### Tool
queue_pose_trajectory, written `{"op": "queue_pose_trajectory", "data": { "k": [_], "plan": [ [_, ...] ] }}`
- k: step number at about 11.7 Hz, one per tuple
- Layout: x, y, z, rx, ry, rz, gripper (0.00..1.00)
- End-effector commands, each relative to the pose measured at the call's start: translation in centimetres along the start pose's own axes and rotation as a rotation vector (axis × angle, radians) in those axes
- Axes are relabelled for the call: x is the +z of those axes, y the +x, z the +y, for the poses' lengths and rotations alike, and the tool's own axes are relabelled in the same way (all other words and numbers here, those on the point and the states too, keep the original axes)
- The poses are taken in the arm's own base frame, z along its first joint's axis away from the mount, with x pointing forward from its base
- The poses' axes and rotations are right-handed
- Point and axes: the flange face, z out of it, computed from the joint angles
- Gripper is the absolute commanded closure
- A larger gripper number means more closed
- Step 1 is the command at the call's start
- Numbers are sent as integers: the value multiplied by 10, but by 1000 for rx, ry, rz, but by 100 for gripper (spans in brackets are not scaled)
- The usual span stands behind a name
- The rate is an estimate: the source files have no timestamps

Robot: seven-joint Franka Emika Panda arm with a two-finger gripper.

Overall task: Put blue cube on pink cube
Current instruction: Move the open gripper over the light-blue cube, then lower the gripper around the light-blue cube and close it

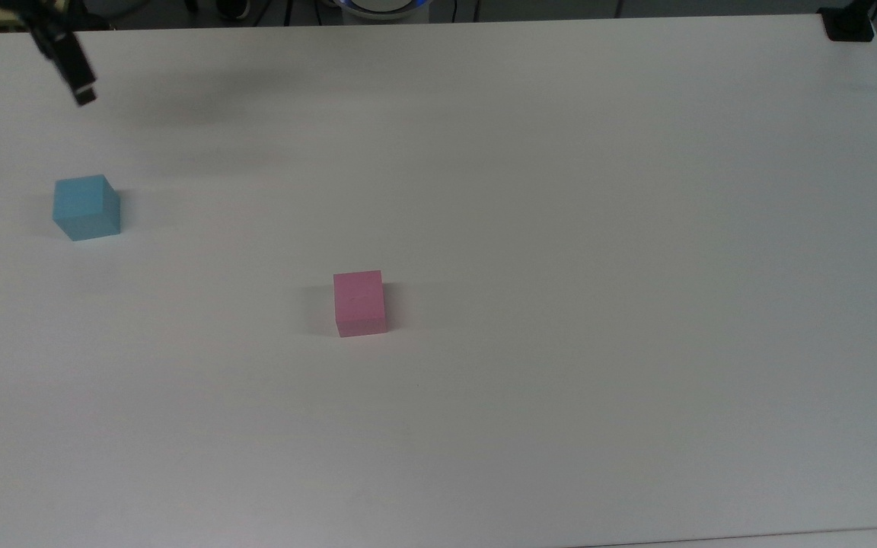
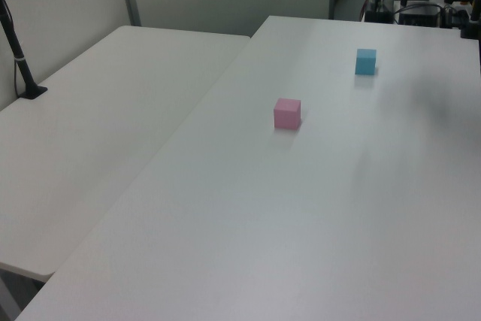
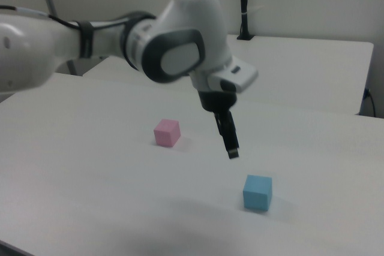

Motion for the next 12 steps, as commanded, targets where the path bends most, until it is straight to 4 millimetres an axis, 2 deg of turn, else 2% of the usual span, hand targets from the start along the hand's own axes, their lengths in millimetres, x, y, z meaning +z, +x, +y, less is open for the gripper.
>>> {"op": "queue_pose_trajectory", "data": {
  "k": [1,2,4,7,10,12],
  "plan": [
    [68,31,-6,283,28,93,0],
    [85,37,-4,347,28,111,0],
    [99,42,3,384,16,109,0],
    [131,37,5,386,-23,70,0],
    [150,34,-1,389,-41,51,0],
    [149,35,-4,398,-31,70,0]
  ]
}}
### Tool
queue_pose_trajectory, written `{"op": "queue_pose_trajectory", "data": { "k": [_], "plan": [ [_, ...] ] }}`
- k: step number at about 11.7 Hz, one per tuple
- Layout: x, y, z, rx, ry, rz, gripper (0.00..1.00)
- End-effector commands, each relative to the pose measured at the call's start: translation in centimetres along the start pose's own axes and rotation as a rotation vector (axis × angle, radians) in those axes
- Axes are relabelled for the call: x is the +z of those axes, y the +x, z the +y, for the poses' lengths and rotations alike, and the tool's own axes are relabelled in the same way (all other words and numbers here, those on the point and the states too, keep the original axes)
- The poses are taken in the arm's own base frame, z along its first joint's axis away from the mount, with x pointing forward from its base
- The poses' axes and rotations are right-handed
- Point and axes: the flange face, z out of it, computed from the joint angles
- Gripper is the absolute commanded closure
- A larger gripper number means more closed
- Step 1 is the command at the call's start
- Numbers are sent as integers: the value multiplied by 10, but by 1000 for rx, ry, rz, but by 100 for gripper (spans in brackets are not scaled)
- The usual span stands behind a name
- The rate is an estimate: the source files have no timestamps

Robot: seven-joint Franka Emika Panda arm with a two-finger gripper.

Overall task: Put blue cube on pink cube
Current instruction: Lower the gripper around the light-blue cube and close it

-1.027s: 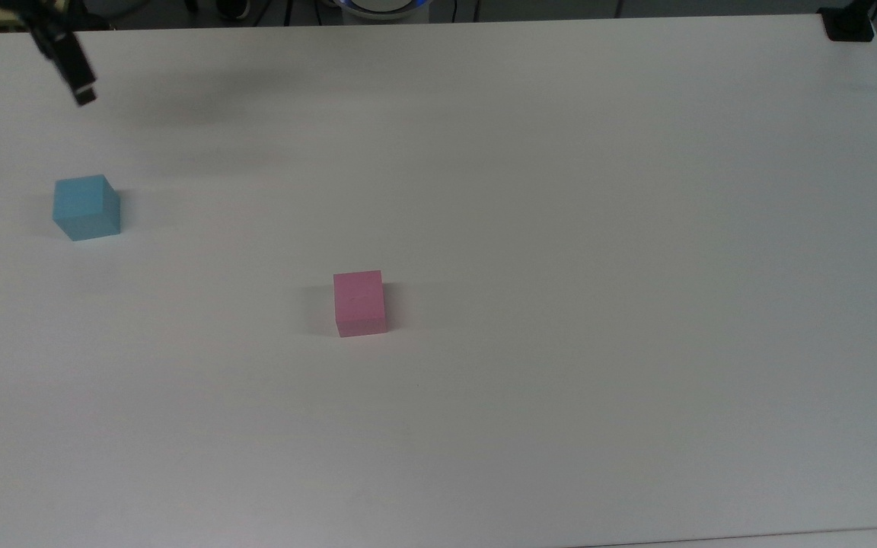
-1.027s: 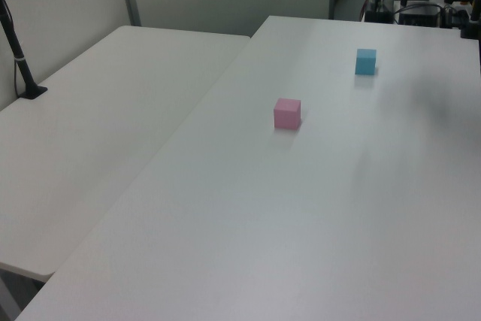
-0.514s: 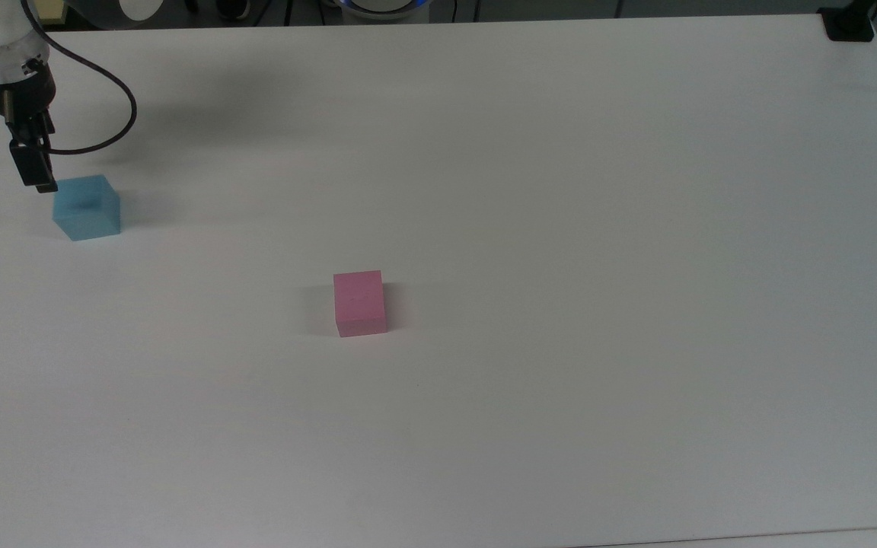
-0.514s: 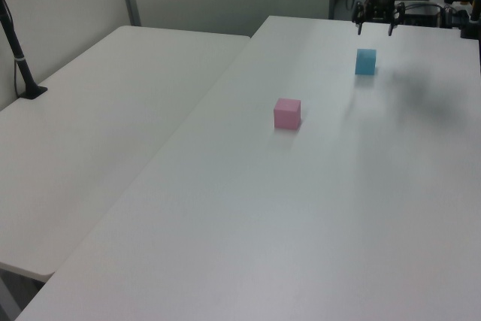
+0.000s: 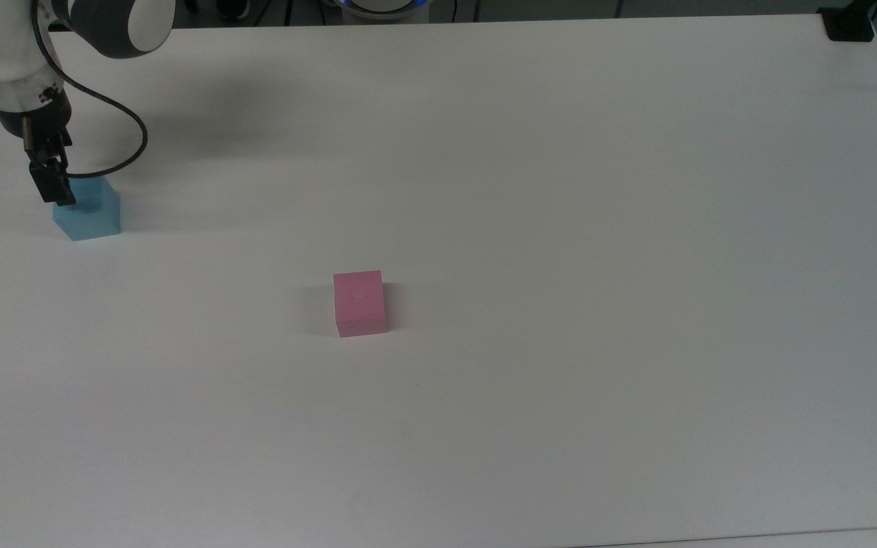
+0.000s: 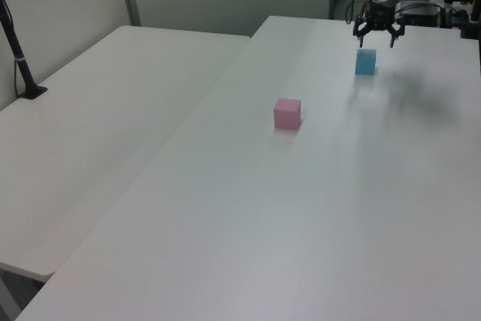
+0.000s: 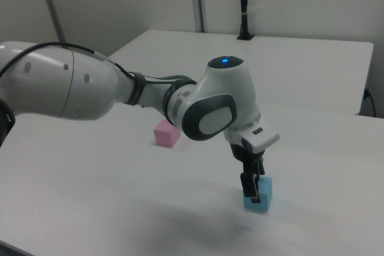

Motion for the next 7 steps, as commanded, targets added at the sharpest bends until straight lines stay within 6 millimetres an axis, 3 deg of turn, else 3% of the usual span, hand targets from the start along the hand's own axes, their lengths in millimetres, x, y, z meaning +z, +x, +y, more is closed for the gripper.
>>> {"op": "queue_pose_trajectory", "data": {
  "k": [1,7],
  "plan": [
    [5,-3,-5,39,30,13,0],
    [29,-14,-19,45,23,23,2]
  ]
}}
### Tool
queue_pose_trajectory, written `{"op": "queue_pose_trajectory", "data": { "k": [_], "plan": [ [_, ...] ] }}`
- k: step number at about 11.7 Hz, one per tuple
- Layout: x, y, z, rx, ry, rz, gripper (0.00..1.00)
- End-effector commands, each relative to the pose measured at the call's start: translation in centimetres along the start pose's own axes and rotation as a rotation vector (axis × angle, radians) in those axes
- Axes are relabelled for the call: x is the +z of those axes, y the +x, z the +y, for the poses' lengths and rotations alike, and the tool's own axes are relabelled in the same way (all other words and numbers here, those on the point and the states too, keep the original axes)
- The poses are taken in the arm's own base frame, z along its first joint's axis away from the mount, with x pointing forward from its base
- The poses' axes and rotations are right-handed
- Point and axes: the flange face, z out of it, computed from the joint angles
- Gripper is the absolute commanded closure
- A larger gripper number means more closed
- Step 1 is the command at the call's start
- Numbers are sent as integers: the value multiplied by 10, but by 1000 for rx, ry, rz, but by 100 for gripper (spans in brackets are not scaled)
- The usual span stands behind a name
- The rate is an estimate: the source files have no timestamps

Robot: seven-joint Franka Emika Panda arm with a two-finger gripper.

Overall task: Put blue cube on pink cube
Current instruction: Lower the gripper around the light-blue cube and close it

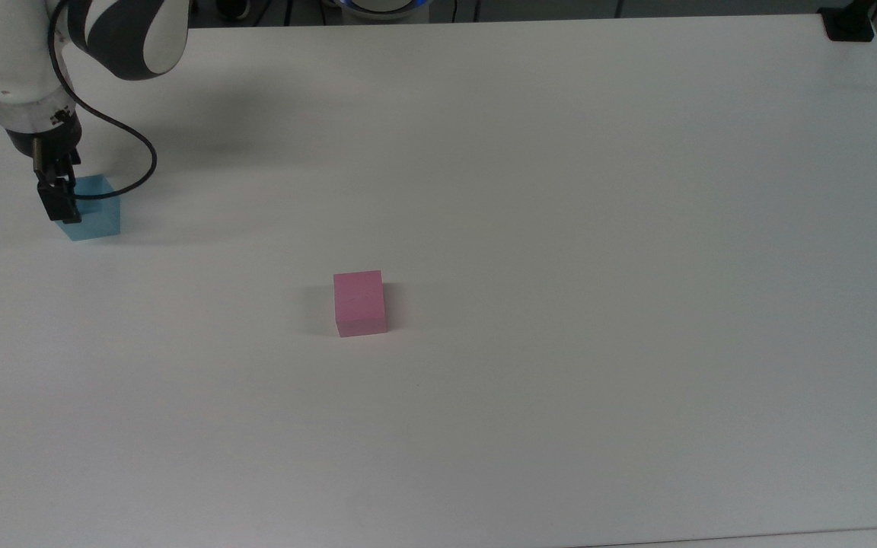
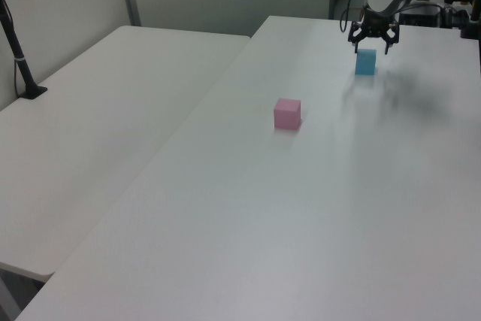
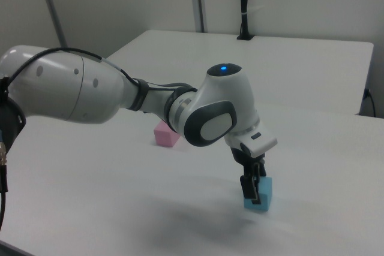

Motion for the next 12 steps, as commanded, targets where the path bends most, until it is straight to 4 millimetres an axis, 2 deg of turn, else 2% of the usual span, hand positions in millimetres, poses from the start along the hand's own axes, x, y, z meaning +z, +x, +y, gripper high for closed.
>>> {"op": "queue_pose_trajectory", "data": {
  "k": [1,2,4,5,7,9,11,12],
  "plan": [
    [15,-13,-9,-14,-5,3,6],
    [14,-14,-12,-21,-2,2,21],
    [6,-3,-4,-25,0,3,49],
    [-9,0,-3,-50,17,5,54],
    [-36,8,3,-70,4,-29,55],
    [-81,7,5,-107,41,-27,55],
    [-106,-10,-10,-214,72,-31,55],
    [-134,-16,-10,-272,89,-34,55]
  ]
}}
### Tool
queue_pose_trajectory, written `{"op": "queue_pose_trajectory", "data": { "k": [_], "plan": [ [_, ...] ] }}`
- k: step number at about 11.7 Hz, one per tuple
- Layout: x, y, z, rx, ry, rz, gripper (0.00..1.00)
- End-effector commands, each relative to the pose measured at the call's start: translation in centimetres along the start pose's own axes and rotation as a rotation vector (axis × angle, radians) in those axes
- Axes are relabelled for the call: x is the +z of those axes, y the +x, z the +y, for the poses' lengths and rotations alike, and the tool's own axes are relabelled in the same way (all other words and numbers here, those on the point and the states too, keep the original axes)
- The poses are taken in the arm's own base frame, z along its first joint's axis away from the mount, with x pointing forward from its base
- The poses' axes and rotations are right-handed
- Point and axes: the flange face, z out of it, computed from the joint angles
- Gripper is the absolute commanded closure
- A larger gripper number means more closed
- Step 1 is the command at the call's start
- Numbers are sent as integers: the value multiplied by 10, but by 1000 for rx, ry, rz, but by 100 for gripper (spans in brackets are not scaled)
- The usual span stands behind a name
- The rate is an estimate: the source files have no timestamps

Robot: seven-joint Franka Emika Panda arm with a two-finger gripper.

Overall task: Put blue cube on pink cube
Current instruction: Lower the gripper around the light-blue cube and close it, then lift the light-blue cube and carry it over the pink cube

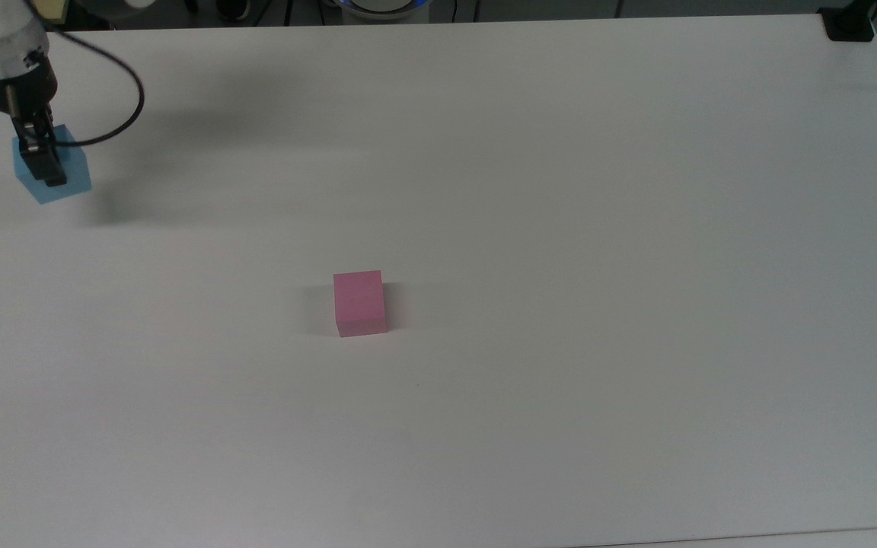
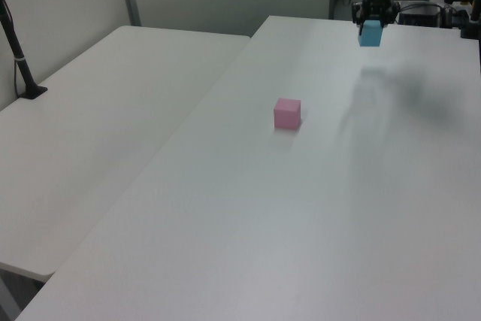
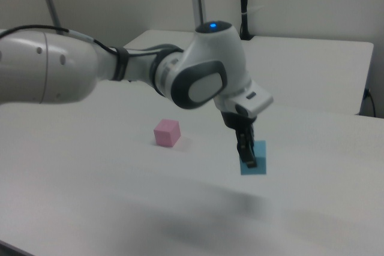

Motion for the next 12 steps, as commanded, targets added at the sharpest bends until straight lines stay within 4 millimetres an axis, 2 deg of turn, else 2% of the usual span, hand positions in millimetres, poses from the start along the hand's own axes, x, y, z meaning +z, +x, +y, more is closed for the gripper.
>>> {"op": "queue_pose_trajectory", "data": {
  "k": [1,2,4,6,9,11,12],
  "plan": [
    [-69,-32,-17,-216,39,-44,55],
    [-96,-43,-30,-307,43,-56,55],
    [-123,-67,-48,-538,46,-82,55],
    [-125,-91,-65,-869,54,-110,55],
    [-114,-120,-98,-1162,25,-106,55],
    [-105,-138,-119,-1285,30,-112,55],
    [-97,-148,-142,-1315,32,-111,55]
  ]
}}
